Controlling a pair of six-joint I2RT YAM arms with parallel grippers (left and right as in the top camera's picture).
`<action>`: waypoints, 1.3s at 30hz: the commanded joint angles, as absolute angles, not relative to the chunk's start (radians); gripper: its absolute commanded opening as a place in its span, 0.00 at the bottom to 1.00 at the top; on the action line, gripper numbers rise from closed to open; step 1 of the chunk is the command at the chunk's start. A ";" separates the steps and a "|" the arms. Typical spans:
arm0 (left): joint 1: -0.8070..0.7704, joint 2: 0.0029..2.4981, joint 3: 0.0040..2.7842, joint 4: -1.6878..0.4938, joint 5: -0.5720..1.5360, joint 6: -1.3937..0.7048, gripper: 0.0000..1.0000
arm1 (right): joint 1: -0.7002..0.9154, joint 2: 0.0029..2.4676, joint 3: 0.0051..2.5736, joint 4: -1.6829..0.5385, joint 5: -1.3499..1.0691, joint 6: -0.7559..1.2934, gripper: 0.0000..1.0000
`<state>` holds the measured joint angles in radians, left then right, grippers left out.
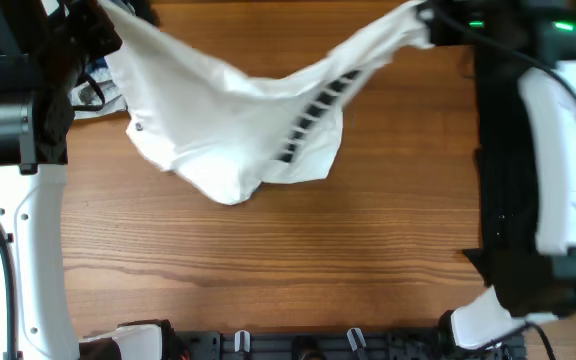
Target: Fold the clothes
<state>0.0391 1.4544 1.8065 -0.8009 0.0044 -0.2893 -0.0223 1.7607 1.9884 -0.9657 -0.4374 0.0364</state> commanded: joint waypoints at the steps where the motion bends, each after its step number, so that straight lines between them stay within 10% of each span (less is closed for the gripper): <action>1: 0.035 1.457 1.816 -0.741 0.022 -0.269 0.04 | -0.139 1.683 1.999 -0.985 -0.448 0.037 0.04; 7: -0.005 1.371 1.825 -0.457 0.237 -0.307 0.04 | -0.376 1.499 2.040 -0.988 -0.511 0.017 0.04; 16: -0.101 1.007 1.835 -0.581 0.238 -0.276 0.04 | -0.607 1.216 2.280 -1.189 -0.507 -0.080 0.04; 26: -0.044 1.347 1.835 -0.679 0.115 -0.242 0.04 | -0.516 1.578 2.292 -1.048 -0.606 -0.075 0.04; 39: -0.019 1.736 1.916 0.164 0.258 -0.224 0.04 | -0.355 1.879 2.405 -0.309 -0.601 0.256 0.04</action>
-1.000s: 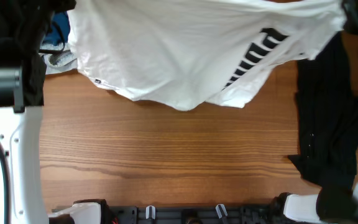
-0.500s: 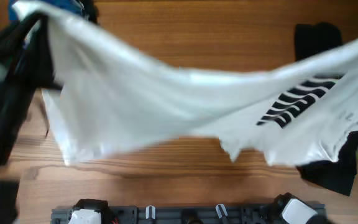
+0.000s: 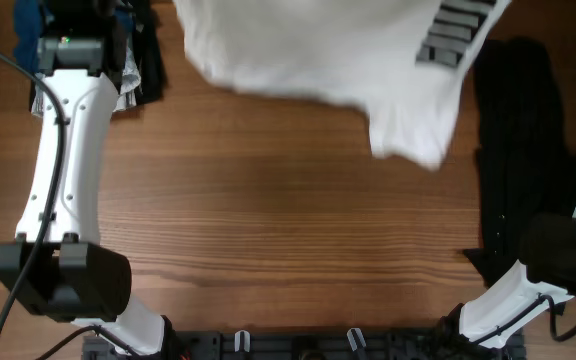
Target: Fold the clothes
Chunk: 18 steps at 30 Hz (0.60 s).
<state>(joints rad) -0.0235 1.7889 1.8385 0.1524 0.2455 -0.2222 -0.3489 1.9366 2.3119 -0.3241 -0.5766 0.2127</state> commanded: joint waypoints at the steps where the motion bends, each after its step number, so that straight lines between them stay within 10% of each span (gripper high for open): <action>1: -0.019 1.735 1.925 0.162 0.261 -0.224 0.04 | -0.355 1.879 2.411 -0.313 -0.601 0.239 0.04; 9: 0.021 1.801 1.926 -0.724 0.230 -0.081 0.04 | -0.258 1.992 2.351 -0.924 -0.645 -0.162 0.04; 18: 0.069 1.840 1.923 -1.247 0.243 -0.105 0.04 | -0.297 2.006 2.349 -1.444 -0.400 -0.128 0.04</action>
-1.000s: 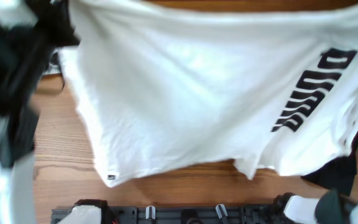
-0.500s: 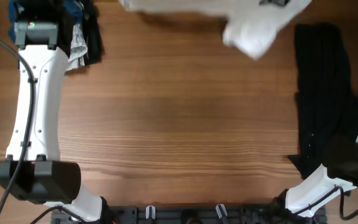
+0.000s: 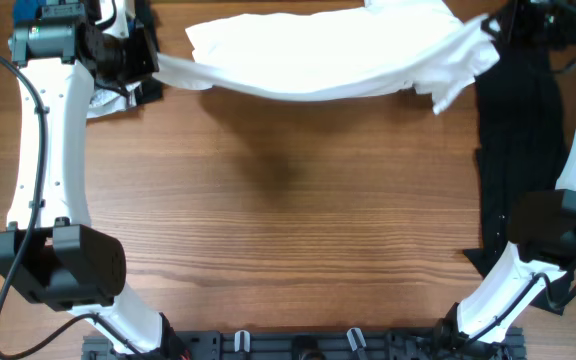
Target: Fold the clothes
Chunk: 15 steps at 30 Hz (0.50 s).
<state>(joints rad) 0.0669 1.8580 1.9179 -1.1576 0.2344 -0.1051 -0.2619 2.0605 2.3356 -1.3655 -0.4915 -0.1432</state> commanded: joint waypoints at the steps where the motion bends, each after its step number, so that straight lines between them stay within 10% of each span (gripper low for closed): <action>1: 0.070 1.840 1.924 -1.297 0.243 -0.120 0.04 | -0.305 1.991 2.349 -1.478 -0.394 -0.128 0.04; 15: -0.017 1.607 1.781 -1.583 0.110 -0.256 0.04 | -0.342 1.499 1.857 -1.597 -0.117 0.120 0.04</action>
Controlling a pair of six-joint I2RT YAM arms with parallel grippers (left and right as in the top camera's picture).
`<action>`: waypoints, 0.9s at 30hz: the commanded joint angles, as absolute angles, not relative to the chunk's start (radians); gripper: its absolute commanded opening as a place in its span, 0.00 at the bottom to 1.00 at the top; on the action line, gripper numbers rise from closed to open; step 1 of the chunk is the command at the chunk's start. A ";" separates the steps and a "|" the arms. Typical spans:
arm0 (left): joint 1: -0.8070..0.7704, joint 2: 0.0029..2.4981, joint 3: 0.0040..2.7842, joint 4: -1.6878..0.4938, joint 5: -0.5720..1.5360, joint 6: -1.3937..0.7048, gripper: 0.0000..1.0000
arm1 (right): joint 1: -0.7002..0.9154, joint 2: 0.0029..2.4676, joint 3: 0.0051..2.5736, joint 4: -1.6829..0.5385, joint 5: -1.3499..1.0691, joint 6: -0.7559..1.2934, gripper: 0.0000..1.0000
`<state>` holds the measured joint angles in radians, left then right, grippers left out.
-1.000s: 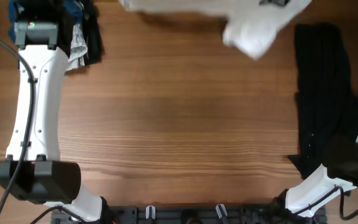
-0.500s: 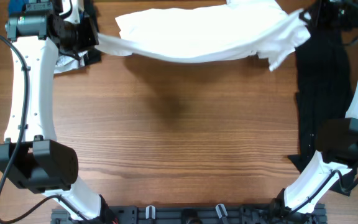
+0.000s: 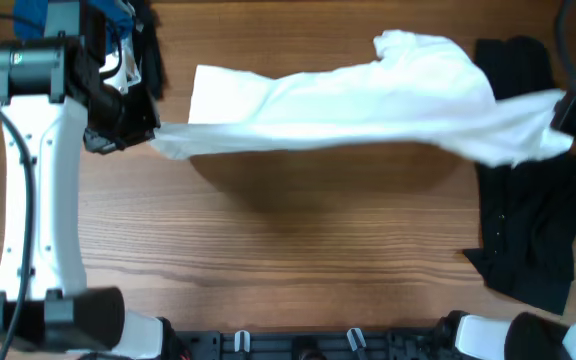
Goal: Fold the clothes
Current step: 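Lay the spread T-shirt flat on the table and release both grippers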
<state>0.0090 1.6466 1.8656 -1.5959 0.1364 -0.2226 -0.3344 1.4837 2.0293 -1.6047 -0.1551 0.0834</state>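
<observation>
A white garment (image 3: pixel 358 105) is stretched across the table between my two arms, hanging above the wood with a shadow under it. My left gripper (image 3: pixel 148 138) is shut on its left end, beside the table's left side. My right gripper (image 3: pixel 560 110) grips the right end at the far right edge of the overhead view, over a black garment; its fingers are mostly hidden by cloth. The garment's upper part bunches into a hump near the right.
A black garment (image 3: pixel 528 210) lies spread along the right side of the wooden table (image 3: pixel 298 260). Dark and patterned clothes (image 3: pixel 133 50) are piled at the back left corner, partly under the left arm.
Both grippers have come toward the front with the white garment, and the right one has moved further right. The cloth is now pulled longer and flatter across the table.
The white garment hung low between both grippers, sagging over the table's middle with its striped print showing. Then it was held high toward the back. Then it was drawn taut near the far edge, and now it spans the table nearer the middle.
</observation>
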 commanded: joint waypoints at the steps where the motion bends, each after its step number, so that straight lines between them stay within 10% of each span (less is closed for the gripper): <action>1: -0.032 1.600 1.724 -1.560 0.110 -0.271 0.04 | -0.342 1.499 1.773 -1.583 -0.100 0.142 0.04; 12: -0.062 1.607 1.243 -0.914 0.004 -0.377 0.04 | -0.340 1.523 1.324 -1.089 -0.134 0.098 0.04; 22: -0.065 1.726 1.243 -0.804 -0.035 -0.379 0.04 | -0.298 1.715 1.324 -0.858 -0.223 0.033 0.04; 24: -0.067 1.748 1.243 -0.796 -0.036 -0.375 0.24 | -0.298 1.747 1.324 -0.849 -0.223 0.033 0.18; 25: -0.067 1.758 1.243 -0.788 -0.036 -0.375 0.49 | -0.298 1.762 1.324 -0.849 -0.223 0.028 0.52; 27: -0.067 1.768 1.243 -0.768 -0.036 -0.375 0.97 | -0.299 1.771 1.324 -0.845 -0.223 0.029 0.82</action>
<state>-0.0704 1.7496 1.2480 -0.7841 -0.0189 -0.3683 -0.3016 1.7573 1.3281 -0.8513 -0.2062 0.0383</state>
